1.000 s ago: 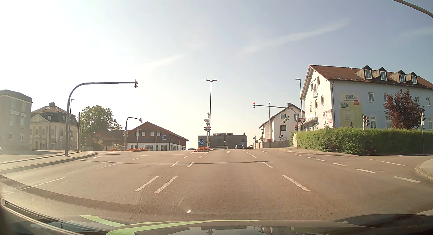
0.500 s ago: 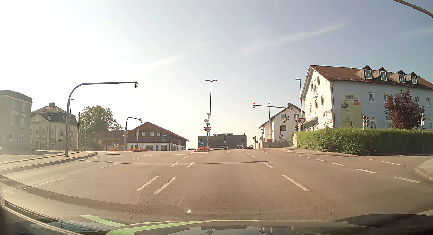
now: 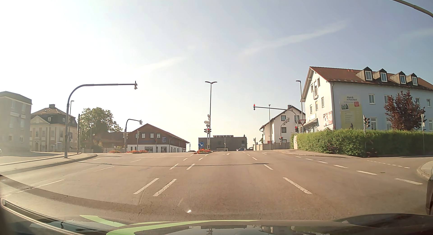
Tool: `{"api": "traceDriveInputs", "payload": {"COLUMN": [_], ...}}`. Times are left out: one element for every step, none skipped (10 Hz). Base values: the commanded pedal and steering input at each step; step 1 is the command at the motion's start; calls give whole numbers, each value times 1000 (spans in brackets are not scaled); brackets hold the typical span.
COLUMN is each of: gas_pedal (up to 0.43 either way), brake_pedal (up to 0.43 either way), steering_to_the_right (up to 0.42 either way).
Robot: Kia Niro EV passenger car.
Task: Follow the waypoints while adhering to traffic rules and regulations
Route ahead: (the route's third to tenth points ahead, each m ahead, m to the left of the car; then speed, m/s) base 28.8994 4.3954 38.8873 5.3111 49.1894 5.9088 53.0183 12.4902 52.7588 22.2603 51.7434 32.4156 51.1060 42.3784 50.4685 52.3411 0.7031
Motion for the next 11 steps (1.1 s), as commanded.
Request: {"api": "traceDriveInputs", "payload": {"gas_pedal": [500, 500, 500, 500, 500, 500, 488, 488, 488, 480, 469], "brake_pedal": [0, 0, 0, 0, 0, 0, 0, 0, 0, 0, 0], "steering_to_the_right": [-16, -17, -17, -17, -17, -17, -17, -16, -17, -16, -16]}}
